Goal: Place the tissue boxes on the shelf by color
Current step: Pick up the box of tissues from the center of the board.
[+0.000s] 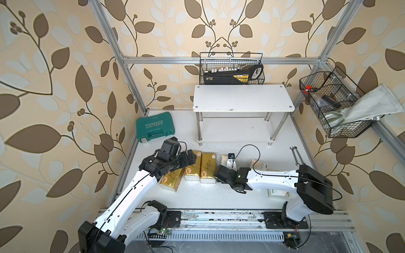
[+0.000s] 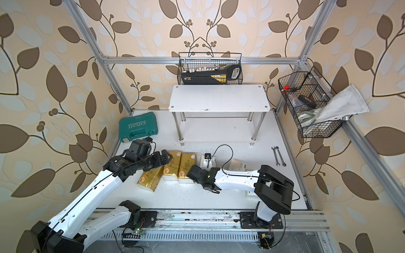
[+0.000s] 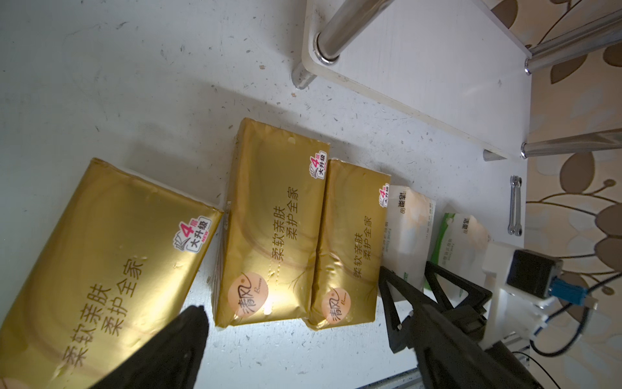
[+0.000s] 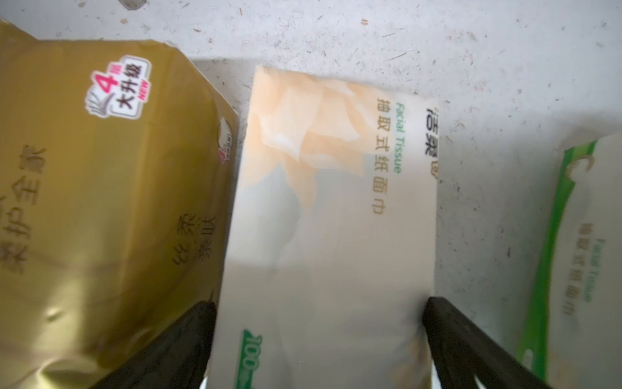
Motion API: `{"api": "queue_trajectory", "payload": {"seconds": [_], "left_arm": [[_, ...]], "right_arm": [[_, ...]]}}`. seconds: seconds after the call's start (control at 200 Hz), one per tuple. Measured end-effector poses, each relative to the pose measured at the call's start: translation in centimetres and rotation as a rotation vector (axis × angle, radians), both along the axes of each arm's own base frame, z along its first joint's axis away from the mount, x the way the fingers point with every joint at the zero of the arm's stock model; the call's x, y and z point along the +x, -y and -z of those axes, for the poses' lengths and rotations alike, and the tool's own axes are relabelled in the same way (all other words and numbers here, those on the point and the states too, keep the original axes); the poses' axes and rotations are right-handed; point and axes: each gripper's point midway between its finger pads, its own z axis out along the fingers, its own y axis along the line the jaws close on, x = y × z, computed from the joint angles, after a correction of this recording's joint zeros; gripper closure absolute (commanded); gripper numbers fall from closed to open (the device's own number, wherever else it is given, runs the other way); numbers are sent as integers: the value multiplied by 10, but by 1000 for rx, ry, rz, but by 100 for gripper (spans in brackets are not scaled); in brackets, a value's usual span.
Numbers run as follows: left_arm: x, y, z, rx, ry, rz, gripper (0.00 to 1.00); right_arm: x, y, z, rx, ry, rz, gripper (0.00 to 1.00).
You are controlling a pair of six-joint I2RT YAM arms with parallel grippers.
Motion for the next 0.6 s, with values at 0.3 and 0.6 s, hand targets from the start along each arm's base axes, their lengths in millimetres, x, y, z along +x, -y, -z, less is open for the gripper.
{"api": "queue_trajectory", "payload": {"seconds": [0.3,0.6], "left_arm": [[1,1,4,7,-14,0,1],[1,2,5,8,-18,5,1]], "right_arm": [[-1,8,18,-9,-38,14,1],[-3,8,25,12,-51,9,1]]}}
